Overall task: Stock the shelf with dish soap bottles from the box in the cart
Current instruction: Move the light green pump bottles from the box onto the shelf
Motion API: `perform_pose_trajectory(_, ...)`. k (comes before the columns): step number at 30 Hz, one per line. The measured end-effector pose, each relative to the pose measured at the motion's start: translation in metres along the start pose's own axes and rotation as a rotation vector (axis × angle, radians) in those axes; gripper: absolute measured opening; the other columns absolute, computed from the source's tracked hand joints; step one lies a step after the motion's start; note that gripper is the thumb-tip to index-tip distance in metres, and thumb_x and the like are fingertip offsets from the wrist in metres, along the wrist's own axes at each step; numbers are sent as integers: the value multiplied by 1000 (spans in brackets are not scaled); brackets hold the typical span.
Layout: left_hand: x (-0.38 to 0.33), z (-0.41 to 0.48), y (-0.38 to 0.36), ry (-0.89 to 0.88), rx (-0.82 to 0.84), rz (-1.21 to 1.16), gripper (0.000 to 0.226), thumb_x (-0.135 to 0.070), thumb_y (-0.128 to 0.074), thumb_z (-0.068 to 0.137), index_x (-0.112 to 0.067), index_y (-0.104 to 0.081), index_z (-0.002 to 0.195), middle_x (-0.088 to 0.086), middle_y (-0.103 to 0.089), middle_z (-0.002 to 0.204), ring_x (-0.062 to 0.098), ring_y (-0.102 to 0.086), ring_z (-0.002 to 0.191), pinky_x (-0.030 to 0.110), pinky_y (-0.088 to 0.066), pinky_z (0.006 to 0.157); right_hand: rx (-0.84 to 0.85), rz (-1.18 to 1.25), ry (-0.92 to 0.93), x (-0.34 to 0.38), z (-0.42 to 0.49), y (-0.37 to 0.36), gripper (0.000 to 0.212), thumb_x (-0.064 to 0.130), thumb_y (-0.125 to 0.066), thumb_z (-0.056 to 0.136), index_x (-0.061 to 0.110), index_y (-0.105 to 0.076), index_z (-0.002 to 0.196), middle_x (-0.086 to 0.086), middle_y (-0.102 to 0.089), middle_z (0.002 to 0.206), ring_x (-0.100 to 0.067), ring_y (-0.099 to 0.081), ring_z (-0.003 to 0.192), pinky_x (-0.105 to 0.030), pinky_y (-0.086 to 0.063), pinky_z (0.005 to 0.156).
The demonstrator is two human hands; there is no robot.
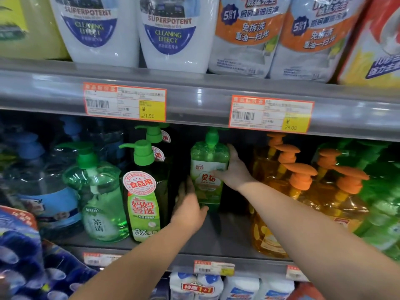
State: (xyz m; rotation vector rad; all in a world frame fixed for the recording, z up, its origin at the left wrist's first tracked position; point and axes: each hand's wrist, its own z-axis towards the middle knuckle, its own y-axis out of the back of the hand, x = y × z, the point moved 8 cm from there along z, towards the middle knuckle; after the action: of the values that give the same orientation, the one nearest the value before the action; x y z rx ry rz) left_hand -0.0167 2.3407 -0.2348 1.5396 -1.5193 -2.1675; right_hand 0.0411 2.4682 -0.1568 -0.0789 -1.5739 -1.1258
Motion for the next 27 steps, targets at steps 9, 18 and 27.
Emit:
perform_pose_trajectory(9,-12,-26,-10,-347,118,541,72,-43,-49,90,-17,-14,148,10,-18,150,33,-17,139,45,-18,116,-19,-362,-70,11,-30,2,97,23,-69,81,18,-4,153,-17,-32,150,-30,-34,138,-35,-33,111)
perform_pose_trajectory(18,-23,-62,-10,-508,132,748,72,-48,-44,91,-18,-15,149,8,-12,157,31,-10,144,47,-13,117,115,-786,67,8,-129,-4,66,25,-51,95,13,-19,151,-8,-17,158,-28,-17,145,-34,-20,117)
perform_pose_trajectory(27,-9,-159,7,-434,127,728,72,-51,-45,91,-17,-18,148,8,-17,156,29,-14,144,46,-17,114,237,-926,5,-8,-226,-13,72,40,-50,94,19,-14,152,-3,-11,161,-30,-10,147,-47,-18,118)
